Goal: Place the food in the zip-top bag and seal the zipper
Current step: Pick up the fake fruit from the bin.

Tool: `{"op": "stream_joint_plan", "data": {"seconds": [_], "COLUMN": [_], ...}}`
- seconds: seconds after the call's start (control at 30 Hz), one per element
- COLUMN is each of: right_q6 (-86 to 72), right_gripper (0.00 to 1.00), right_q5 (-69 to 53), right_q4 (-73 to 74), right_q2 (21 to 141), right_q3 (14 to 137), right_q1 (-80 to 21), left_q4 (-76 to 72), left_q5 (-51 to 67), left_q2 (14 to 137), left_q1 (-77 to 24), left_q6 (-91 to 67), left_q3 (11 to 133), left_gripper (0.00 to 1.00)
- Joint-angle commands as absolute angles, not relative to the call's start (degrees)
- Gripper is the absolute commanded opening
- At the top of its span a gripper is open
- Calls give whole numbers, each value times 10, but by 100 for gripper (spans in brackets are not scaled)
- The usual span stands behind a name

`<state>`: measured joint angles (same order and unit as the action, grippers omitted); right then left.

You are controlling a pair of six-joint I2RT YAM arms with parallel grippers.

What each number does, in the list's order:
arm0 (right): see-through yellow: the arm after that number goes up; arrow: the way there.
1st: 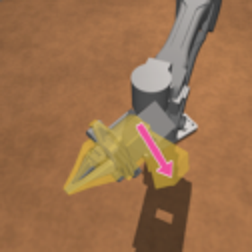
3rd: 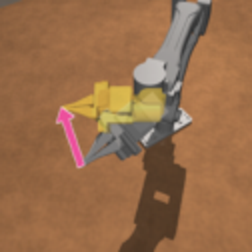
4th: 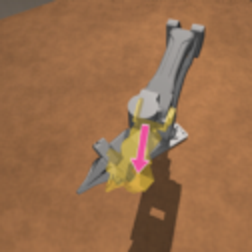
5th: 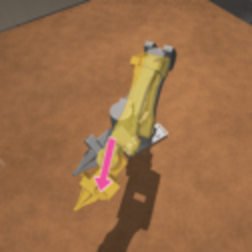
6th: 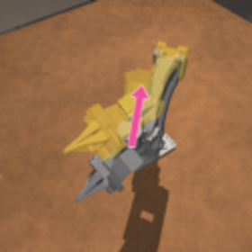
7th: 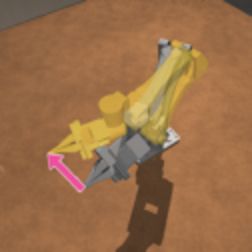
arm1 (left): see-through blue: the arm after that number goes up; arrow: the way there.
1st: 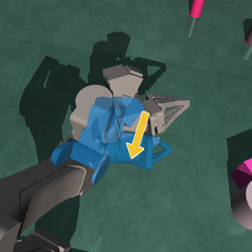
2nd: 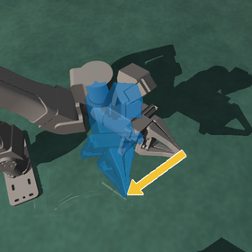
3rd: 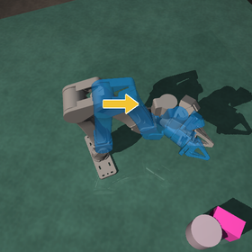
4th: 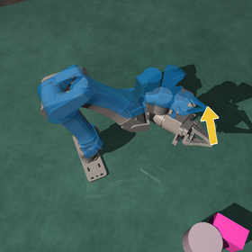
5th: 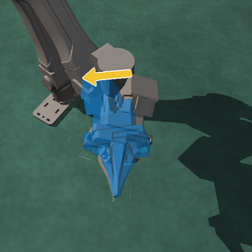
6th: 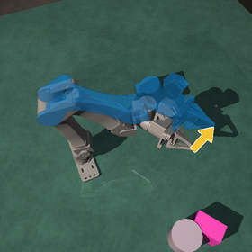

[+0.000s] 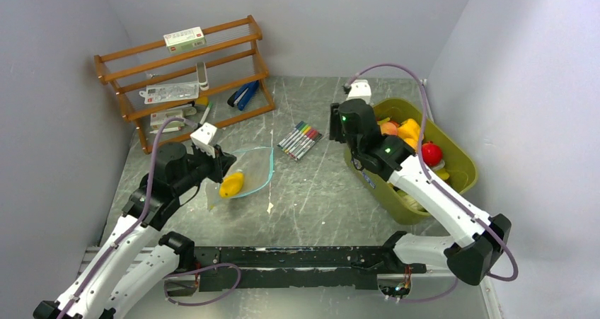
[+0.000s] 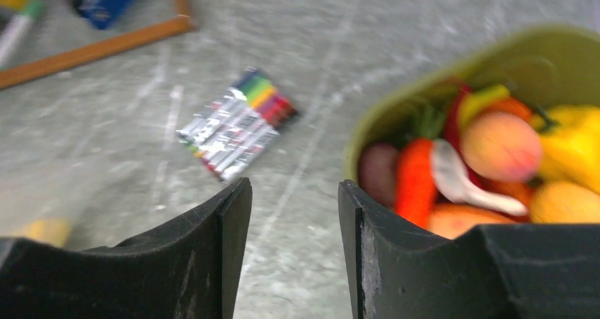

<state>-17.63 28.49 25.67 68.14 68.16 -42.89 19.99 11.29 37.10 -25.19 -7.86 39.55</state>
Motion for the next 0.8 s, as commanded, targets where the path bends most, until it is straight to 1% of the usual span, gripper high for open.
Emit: {"op": "stream_joint_plan", "data": {"seconds": [0.0,0.23,0.4,0.6,0.77], "right_q6": [-232,-191,-177,-162,-155], "right_gripper": [49,47,49,58,70], "right_q5": [362,358,374,339,303], "right_q4": [379,367,317,233,210], "right_q2": [681,683,711,757,796], "right_q3": [692,664,643,629,629], "right_q1": [-380,-255,-210,-150,-107], "left_q4": [191,191,191,191,193], "left_q5": [129,137,140,149,148], "left_q2": [360,363,364,371,366], "left_q1": [-250,-250,-250,-250,-250], "left_q6": [-70,-68,-69,-67,-68], "left_q3": [401,402,403,405,405], "left_gripper": [7,7,7,7,7]}}
